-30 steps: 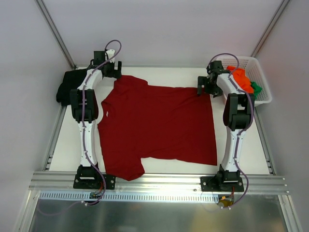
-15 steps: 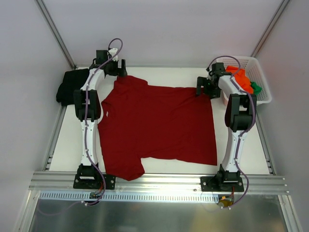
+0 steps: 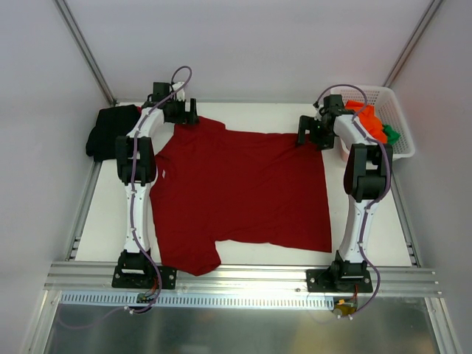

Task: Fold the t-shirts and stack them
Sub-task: Fold the tshirt

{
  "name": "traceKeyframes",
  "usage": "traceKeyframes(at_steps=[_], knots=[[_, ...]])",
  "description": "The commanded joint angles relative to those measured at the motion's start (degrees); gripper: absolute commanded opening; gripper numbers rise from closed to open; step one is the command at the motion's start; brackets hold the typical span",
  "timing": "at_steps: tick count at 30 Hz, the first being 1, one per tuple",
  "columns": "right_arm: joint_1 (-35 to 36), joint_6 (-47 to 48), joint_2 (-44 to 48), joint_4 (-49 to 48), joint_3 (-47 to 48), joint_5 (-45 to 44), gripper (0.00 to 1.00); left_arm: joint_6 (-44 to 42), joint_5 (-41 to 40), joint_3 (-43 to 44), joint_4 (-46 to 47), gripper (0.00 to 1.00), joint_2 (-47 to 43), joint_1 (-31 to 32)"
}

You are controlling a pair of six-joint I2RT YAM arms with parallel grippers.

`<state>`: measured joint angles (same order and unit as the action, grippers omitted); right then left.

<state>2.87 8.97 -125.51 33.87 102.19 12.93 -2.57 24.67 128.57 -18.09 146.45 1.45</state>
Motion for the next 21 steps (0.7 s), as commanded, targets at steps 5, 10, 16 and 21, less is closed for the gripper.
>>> traceKeyframes(at_steps=[5,10,16,21], knots=[[0.55,-1.5,4.4,1.2,2.4,2.1,0.95,-6.39,-11.12,-0.61,-9.59,0.99,-5.21,-0.05],[1.52,-0.89,3.61,1.55,2.84,1.66,0.95,-8.77,-17.11,-0.87,-10.57,0.99,-6.35,-0.75],[1.61,-0.27,3.61,2.08,3.63,1.57,0.95,-8.33,-14.65,0.36,-10.39,0.97,-5.04,-1.1],[1.61,0.34,4.31,2.17,3.45,1.57,0.94,-6.66,-11.75,1.85,-10.3,0.81,-3.37,-1.1]])
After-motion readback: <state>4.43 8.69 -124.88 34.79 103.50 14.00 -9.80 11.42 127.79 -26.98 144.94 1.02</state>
